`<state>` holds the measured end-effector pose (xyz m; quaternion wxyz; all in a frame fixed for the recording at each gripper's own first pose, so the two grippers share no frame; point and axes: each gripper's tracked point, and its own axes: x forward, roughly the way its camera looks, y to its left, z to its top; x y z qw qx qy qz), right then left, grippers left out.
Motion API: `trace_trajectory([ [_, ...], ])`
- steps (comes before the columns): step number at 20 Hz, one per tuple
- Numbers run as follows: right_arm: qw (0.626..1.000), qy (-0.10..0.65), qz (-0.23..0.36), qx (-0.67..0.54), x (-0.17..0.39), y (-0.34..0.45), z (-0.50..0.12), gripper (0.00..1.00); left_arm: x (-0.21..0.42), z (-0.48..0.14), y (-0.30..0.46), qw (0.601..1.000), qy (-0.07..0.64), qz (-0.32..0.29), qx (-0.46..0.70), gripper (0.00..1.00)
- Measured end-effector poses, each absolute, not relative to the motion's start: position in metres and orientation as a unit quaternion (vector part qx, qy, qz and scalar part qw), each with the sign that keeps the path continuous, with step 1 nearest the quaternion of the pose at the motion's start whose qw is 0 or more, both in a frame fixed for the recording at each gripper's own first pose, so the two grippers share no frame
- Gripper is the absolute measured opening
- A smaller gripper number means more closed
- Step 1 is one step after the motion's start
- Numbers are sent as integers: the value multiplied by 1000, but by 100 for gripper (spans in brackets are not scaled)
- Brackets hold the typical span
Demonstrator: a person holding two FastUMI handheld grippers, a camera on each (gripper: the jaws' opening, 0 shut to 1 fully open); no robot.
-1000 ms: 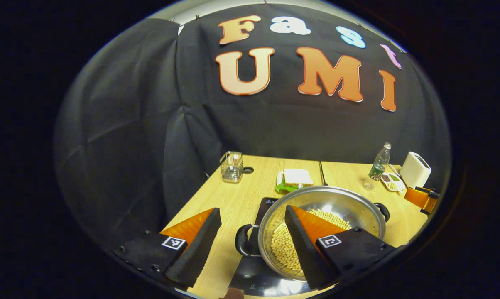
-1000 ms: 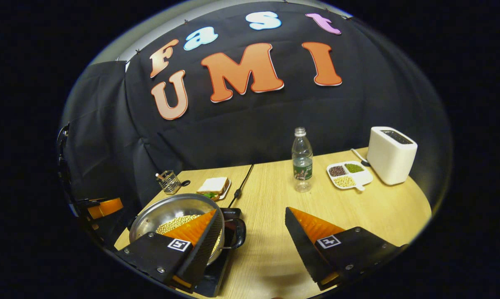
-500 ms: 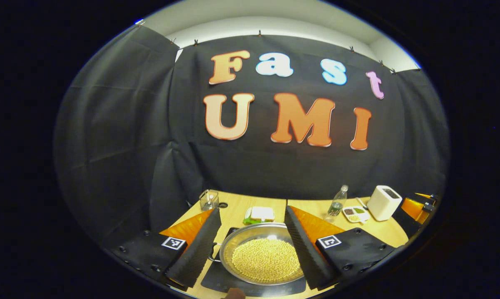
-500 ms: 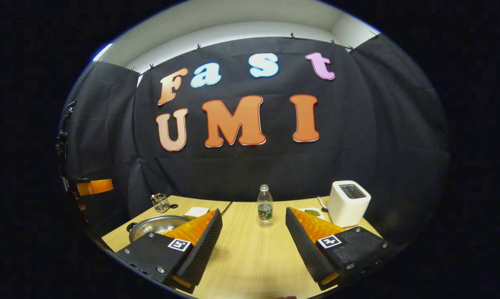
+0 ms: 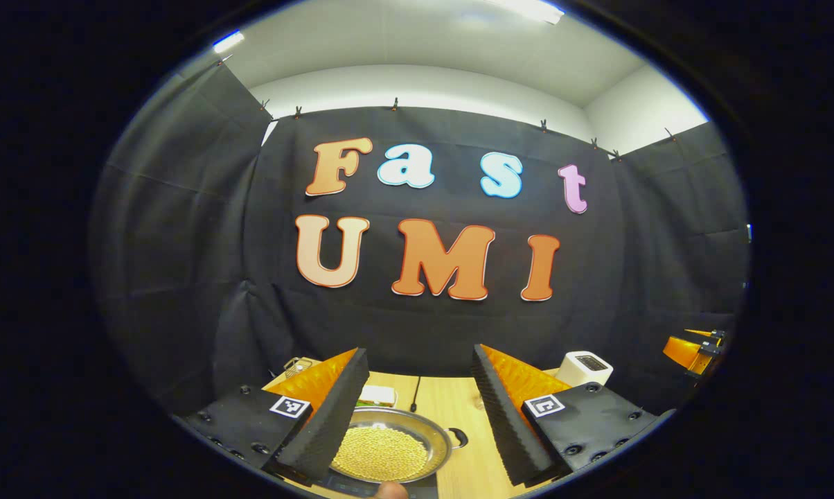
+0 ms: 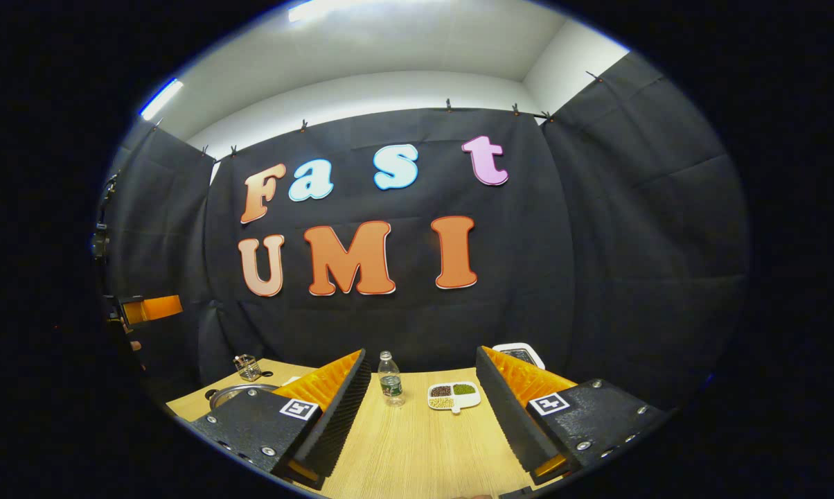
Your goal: First push the handle of the pot to place it horizontally, then grasp the pot with both hands and set it on the induction cooktop.
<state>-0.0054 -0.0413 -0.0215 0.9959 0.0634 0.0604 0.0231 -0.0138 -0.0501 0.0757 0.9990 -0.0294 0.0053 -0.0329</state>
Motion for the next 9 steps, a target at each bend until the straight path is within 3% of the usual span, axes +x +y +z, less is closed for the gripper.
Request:
trace_trajectory([
  [2,996,61,23,62,-10,-52,-26,95,-15,73,-66,999,-1,-38,-23,98],
  [3,996,62,18,61,-10,-59,-30,100,-16,70,-74,999,-2,-40,-17,97],
  [5,996,67,11,63,-10,-68,-37,95,-15,61,-92,999,2,-52,-6,97],
  [9,994,74,5,75,-7,-78,-47,95,-6,50,-107,998,10,-57,4,97],
])
